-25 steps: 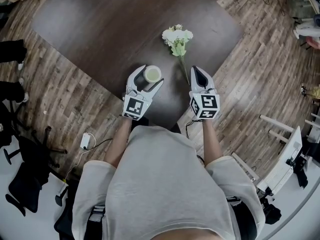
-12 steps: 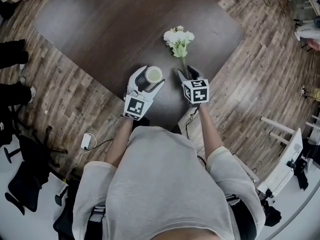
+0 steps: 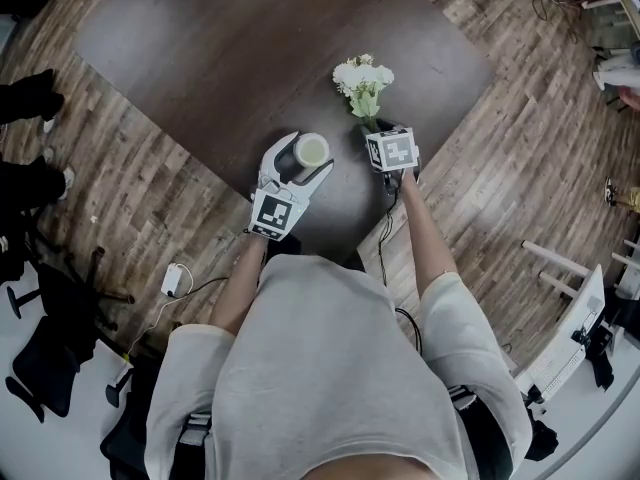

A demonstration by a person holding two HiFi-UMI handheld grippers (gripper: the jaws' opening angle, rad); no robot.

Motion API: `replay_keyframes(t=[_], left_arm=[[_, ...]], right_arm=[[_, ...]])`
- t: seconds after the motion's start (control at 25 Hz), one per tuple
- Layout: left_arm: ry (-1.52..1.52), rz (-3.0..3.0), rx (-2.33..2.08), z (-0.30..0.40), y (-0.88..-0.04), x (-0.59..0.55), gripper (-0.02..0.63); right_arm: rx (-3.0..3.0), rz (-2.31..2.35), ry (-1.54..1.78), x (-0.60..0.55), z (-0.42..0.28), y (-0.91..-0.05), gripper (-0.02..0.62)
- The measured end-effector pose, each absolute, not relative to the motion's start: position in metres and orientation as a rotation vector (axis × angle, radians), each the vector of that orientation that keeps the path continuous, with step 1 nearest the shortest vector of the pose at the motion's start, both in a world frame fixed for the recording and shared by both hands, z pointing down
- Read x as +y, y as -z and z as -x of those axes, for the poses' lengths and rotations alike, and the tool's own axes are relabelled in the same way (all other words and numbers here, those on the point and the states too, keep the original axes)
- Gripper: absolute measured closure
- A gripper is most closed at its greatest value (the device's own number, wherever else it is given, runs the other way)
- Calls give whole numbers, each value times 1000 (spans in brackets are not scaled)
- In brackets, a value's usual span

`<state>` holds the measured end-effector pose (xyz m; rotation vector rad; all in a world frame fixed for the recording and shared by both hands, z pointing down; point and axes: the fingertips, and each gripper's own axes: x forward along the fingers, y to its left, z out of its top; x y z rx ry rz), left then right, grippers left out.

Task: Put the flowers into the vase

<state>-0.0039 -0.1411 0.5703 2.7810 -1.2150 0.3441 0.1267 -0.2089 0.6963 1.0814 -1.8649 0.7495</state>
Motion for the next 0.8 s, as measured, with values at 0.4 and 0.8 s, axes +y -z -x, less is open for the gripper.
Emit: replay_keyframes(t=[0.4, 0.8], left_arm=[[-351, -2779, -1219, 3, -571, -140, 267], [-354, -2766, -1232, 5, -572, -140, 267]], right_arm=[[-1853, -1123, -752, -213, -131, -696, 569], [-2039, -1188, -738, -206, -114, -657, 572]])
